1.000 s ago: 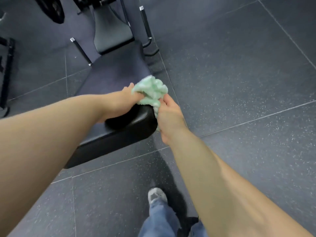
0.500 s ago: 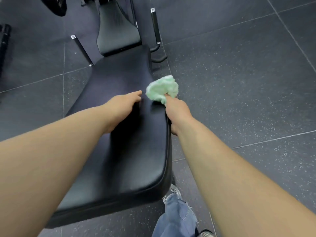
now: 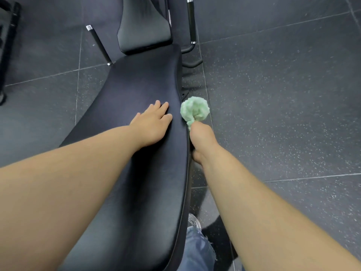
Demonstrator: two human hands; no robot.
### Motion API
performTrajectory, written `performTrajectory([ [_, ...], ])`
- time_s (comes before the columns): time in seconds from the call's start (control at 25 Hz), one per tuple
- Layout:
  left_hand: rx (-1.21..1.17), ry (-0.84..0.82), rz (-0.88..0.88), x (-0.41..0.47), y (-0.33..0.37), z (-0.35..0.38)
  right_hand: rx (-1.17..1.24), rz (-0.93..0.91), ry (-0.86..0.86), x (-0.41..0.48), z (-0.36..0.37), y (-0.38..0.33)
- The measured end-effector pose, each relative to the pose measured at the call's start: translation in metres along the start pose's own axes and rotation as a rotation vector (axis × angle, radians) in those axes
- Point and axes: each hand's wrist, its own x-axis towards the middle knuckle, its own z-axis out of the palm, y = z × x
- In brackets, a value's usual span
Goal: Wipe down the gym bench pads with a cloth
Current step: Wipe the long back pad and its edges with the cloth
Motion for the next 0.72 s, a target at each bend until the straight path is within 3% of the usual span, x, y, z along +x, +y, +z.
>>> performTrajectory([
  [0.2, 0.050, 0.019, -0.078, 0.043, 0.002, -0.001, -0.095, -0.026, -0.163, -0.029, -0.027, 0.028],
  [0.28, 0.093, 0.013, -0.086, 0.055, 0.001, -0.001, -0.197, -0.057, -0.211, 0.004, -0.025, 0.016],
  [0.44, 0.029, 0.038, -0.160, 0.072, 0.006, -0.002, -0.276, 0.119, -0.224, 0.071, -0.008, -0.011],
  [0.64, 0.007, 0.019, -0.226, 0.097, 0.012, -0.010, -0.328, -0.033, -0.446, 0.031, -0.036, -0.018],
  [0.72, 0.009, 0.008, -0.224, 0.098, 0.011, -0.009, -0.387, -0.102, -0.373, 0.059, -0.023, -0.024],
])
